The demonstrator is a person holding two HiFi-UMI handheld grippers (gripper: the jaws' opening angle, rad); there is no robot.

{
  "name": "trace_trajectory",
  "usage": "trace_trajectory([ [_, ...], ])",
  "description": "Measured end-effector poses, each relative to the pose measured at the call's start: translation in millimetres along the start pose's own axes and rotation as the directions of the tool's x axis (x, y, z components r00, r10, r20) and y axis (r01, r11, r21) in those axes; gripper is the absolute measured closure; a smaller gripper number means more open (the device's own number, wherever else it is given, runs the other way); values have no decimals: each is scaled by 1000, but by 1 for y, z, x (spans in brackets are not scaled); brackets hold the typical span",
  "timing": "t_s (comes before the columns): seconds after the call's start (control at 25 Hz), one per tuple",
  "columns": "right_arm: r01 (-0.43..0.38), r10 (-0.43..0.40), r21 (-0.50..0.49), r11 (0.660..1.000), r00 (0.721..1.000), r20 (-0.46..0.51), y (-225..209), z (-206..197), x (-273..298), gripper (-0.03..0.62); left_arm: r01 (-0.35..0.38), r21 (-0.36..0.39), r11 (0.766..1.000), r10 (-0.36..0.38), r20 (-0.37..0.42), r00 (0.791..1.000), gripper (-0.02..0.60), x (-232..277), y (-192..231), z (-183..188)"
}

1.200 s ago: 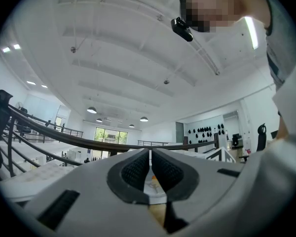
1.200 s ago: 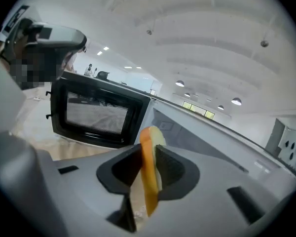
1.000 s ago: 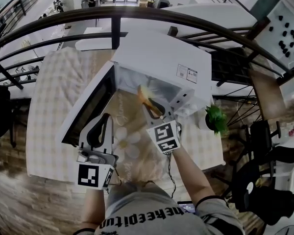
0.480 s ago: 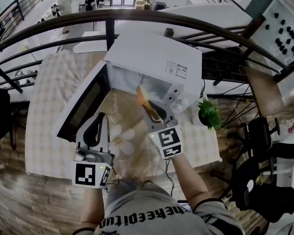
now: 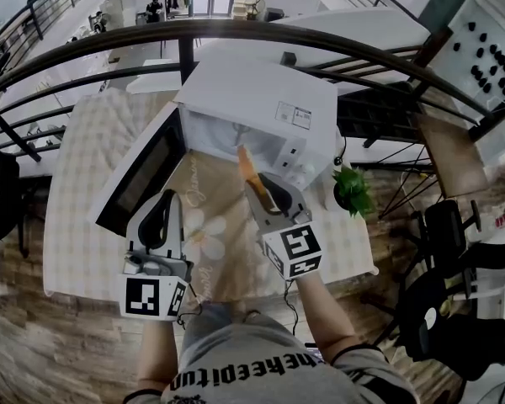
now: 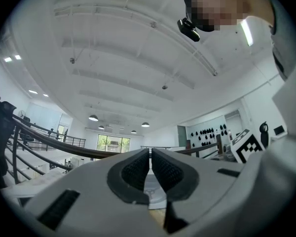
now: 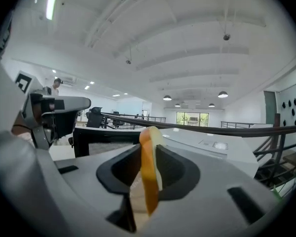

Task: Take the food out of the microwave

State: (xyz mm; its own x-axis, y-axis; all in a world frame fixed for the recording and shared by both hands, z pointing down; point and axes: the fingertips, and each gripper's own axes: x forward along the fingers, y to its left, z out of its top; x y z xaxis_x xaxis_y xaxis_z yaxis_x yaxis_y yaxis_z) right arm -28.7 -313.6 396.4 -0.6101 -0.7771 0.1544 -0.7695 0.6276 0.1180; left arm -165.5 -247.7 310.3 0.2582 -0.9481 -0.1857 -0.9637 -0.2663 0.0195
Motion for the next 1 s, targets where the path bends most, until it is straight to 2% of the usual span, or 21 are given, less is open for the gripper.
trace_trajectory([
  [0.56,6,-12,66,998,994,104,2,33,-61,497,1,26,1000,-2,30,1000,566,-20,-25,20],
  [1.0,16,-40,124,992,980,194,-1,58,-112,497,11,41,999,-13,52,999,566,-41,-48,39],
])
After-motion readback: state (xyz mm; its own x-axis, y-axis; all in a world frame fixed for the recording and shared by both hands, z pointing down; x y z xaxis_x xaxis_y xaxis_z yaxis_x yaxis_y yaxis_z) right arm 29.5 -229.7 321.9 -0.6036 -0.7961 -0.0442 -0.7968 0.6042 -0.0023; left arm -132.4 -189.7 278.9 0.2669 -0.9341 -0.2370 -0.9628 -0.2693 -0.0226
